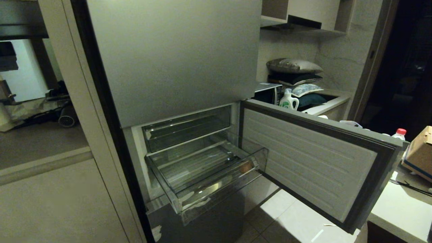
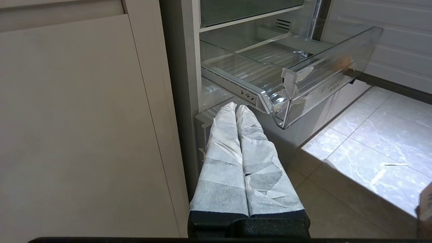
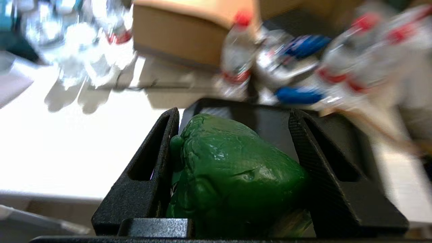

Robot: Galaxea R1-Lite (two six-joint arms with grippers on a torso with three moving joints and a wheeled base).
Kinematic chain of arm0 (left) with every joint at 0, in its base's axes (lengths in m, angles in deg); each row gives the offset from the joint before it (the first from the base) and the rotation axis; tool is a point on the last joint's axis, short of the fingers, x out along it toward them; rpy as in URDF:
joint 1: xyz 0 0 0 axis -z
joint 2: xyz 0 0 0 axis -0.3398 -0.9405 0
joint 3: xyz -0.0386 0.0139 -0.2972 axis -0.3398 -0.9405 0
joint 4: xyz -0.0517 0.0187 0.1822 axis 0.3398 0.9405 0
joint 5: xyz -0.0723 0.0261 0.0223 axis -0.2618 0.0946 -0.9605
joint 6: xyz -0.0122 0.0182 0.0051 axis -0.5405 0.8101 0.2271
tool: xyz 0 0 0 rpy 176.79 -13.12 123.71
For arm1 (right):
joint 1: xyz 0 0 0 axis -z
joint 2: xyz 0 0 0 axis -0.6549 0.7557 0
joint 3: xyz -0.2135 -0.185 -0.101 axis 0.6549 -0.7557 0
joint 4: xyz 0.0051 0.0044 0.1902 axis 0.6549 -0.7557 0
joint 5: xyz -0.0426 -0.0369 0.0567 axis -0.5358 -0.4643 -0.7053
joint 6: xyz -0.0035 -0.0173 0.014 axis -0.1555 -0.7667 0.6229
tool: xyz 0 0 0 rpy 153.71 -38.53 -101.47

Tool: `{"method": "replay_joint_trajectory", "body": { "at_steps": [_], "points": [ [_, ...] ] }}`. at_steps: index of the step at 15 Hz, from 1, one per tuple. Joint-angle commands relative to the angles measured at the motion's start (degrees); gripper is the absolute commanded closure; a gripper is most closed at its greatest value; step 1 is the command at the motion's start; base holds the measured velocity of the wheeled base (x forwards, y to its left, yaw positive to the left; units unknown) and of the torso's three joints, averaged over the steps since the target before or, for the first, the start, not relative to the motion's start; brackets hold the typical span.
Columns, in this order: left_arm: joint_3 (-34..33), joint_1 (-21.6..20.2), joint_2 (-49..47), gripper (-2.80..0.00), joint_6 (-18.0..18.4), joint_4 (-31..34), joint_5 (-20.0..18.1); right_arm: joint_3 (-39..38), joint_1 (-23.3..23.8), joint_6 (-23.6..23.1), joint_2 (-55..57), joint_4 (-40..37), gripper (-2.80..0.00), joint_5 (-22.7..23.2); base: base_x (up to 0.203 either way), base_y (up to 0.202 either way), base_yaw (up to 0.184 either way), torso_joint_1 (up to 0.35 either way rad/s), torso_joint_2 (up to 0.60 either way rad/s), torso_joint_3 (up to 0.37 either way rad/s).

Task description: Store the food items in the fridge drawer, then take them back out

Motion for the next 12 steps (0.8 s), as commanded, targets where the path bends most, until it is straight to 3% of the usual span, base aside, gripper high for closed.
{"method": "replay_joint_trajectory", "body": {
  "at_steps": [1, 8, 12],
  "points": [
    [0.0, 0.1, 0.0, 0.00, 0.0, 0.0, 0.0, 3.5, 3.1, 0.0, 13.0, 0.4, 0.00, 2.7, 0.000, 0.000, 0.000, 0.000, 0.00, 0.000],
    [-0.1, 0.0, -0.1, 0.00, 0.0, 0.1, 0.0, 11.3, 12.8, -0.8, 39.0, 11.1, 0.00, 2.1, 0.000, 0.000, 0.000, 0.000, 0.00, 0.000],
    [0.0, 0.0, -0.1, 0.00, 0.0, 0.1, 0.0, 16.5, 15.8, -0.9, 51.2, 14.4, 0.00, 2.1, 0.000, 0.000, 0.000, 0.000, 0.00, 0.000]
  ]
}}
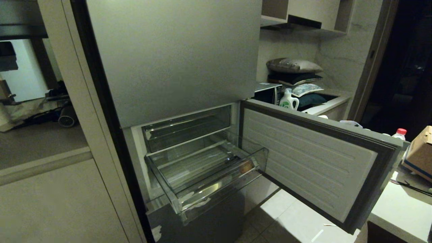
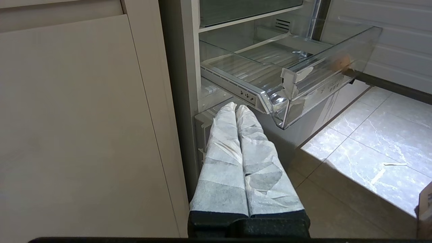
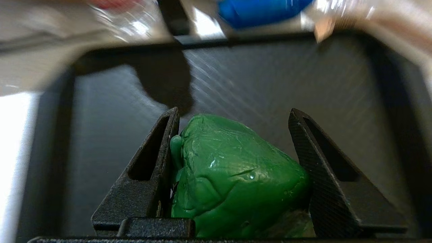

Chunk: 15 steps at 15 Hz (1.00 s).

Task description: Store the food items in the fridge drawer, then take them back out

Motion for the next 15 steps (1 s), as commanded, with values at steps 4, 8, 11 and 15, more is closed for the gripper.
{"method": "replay_joint_trajectory", "body": {
  "at_steps": [4, 8, 11, 15],
  "points": [
    [0.0, 0.0, 0.0, 0.00, 0.0, 0.0, 0.0, 6.6, 1.5, -0.2, 14.4, 2.6, 0.00, 0.2, 0.000, 0.000, 0.000, 0.000, 0.00, 0.000],
    [0.0, 0.0, -0.1, 0.00, 0.0, 0.0, 0.0, 7.9, 1.5, 0.0, 15.2, 2.5, -2.80, 0.2, 0.000, 0.000, 0.000, 0.000, 0.00, 0.000],
    [0.0, 0.0, -0.1, 0.00, 0.0, 0.1, 0.0, 9.4, 1.5, 0.2, 15.7, 2.4, -2.80, 0.1, 0.000, 0.000, 0.000, 0.000, 0.00, 0.000],
    [0.0, 0.0, 0.0, 0.00, 0.0, 0.0, 0.0, 8.7, 1.5, 0.2, 11.2, 1.9, -2.80, 0.3, 0.000, 0.000, 0.000, 0.000, 0.00, 0.000]
  ]
}}
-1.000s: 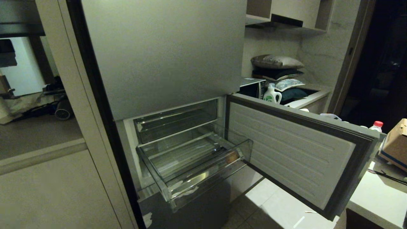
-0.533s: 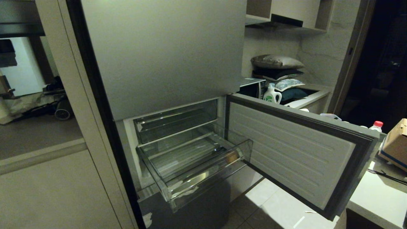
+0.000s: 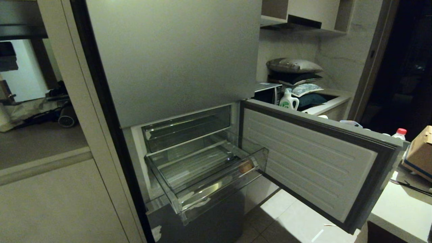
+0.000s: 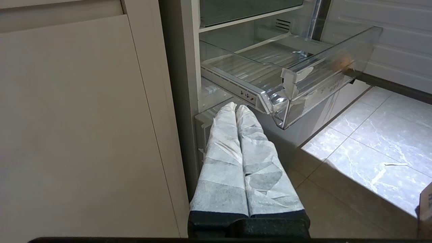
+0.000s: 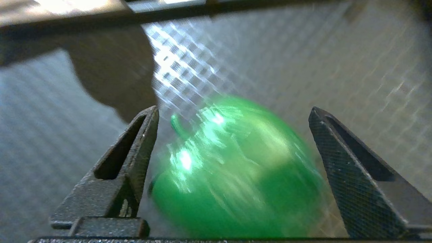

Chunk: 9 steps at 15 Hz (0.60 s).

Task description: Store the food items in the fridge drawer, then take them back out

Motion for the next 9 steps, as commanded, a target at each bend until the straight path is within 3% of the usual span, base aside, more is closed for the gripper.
{"method": "replay_joint_trajectory", "body": {
  "at_steps": [1, 5, 9],
  "points": [
    [0.0, 0.0, 0.0, 0.00, 0.0, 0.0, 0.0, -0.6, 0.0, 0.0, -4.1, -0.3, -2.80, 0.1, 0.000, 0.000, 0.000, 0.000, 0.00, 0.000],
    [0.0, 0.0, -0.1, 0.00, 0.0, 0.1, 0.0, -2.3, 0.0, 0.2, -10.1, -4.9, -2.80, 0.9, 0.000, 0.000, 0.000, 0.000, 0.00, 0.000],
    [0.0, 0.0, -0.1, 0.00, 0.0, 0.0, 0.0, -9.0, 0.0, 0.3, -21.7, -6.3, -2.80, 6.7, 0.000, 0.000, 0.000, 0.000, 0.00, 0.000]
  ]
}}
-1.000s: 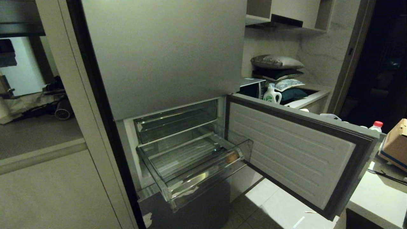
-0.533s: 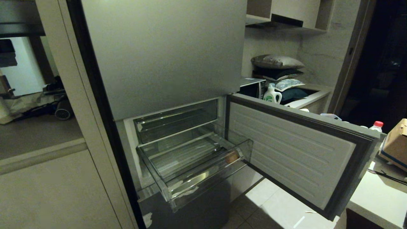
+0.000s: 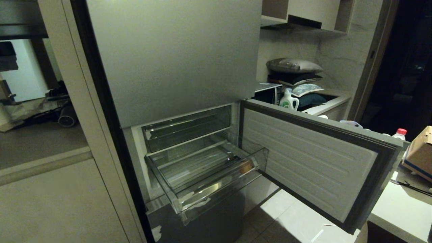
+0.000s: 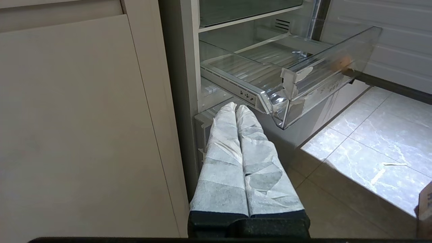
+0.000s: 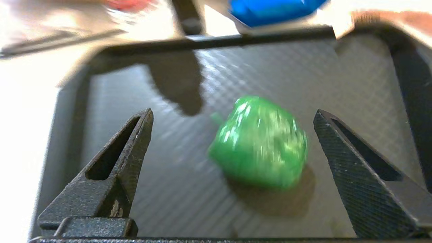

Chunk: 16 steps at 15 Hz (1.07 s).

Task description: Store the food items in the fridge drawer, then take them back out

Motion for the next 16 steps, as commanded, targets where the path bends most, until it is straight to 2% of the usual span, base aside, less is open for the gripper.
{"method": "replay_joint_trajectory", "body": {
  "at_steps": [1, 2, 9, 11, 16],
  "points": [
    [0.0, 0.0, 0.0, 0.00, 0.0, 0.1, 0.0, -4.4, -0.1, -0.1, -11.1, -1.0, -2.80, 1.5, 0.000, 0.000, 0.000, 0.000, 0.00, 0.000],
    [0.0, 0.1, -0.1, 0.00, 0.0, 0.1, 0.0, -6.2, -0.2, -0.1, -15.0, -2.0, 0.00, 2.3, 0.000, 0.000, 0.000, 0.000, 0.00, 0.000],
    [0.0, 0.0, -0.1, 0.00, 0.0, 0.0, 0.0, -16.5, -4.6, -0.2, -40.1, -8.9, 0.00, 6.8, 0.000, 0.000, 0.000, 0.000, 0.00, 0.000],
    [0.0, 0.0, 0.0, 0.00, 0.0, 0.0, 0.0, -18.2, -5.1, -0.5, -42.8, -9.3, 0.00, 8.3, 0.000, 0.000, 0.000, 0.000, 0.00, 0.000],
    [-0.1, 0.0, 0.0, 0.00, 0.0, 0.0, 0.0, -19.1, -5.2, -0.7, -44.5, -9.2, 0.00, 8.4, 0.001, -0.002, 0.023, 0.001, 0.00, 0.001]
  ]
}}
